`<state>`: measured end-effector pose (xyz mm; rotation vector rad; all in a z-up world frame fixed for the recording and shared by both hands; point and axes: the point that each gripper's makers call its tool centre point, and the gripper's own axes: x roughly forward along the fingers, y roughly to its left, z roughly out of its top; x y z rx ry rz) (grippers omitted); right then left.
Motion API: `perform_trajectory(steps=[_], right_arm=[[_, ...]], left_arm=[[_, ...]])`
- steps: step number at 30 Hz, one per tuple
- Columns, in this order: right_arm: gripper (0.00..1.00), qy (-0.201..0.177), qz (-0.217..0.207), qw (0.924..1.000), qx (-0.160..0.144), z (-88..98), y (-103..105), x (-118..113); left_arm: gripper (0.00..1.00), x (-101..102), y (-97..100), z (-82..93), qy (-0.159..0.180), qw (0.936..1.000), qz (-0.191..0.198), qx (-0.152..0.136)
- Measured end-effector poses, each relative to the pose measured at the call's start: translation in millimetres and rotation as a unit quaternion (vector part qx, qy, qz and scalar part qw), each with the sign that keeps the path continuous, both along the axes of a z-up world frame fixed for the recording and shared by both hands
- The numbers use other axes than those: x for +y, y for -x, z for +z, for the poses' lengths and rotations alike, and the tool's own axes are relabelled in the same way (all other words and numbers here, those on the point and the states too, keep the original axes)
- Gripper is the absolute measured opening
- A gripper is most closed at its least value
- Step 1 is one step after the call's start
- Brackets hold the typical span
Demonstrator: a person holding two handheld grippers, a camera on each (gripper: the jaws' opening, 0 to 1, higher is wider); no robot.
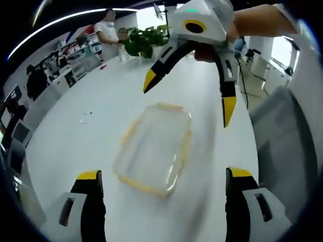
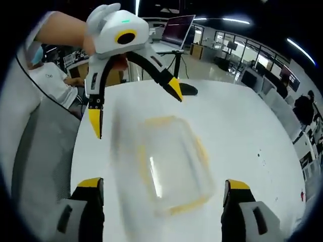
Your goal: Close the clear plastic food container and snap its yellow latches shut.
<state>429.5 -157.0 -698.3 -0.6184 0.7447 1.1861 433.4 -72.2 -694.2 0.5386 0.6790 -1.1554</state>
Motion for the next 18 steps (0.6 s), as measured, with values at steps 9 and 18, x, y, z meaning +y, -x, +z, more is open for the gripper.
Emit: perform_trajectory(steps=[9, 18], right_arm=[[0.99, -0.017, -0.017, 0.9996, -0.012, 10.3, 18, -3], [0.99, -0.019, -0.017, 0.9992, -0.031, 15.3, 42, -9]], left_arm=[[0.99, 5, 14.0, 12.0, 0.019, 0.9994, 0.028, -0.006], [0.99, 7, 33.6, 22.6, 0.034, 0.9982, 0.044, -0.025]])
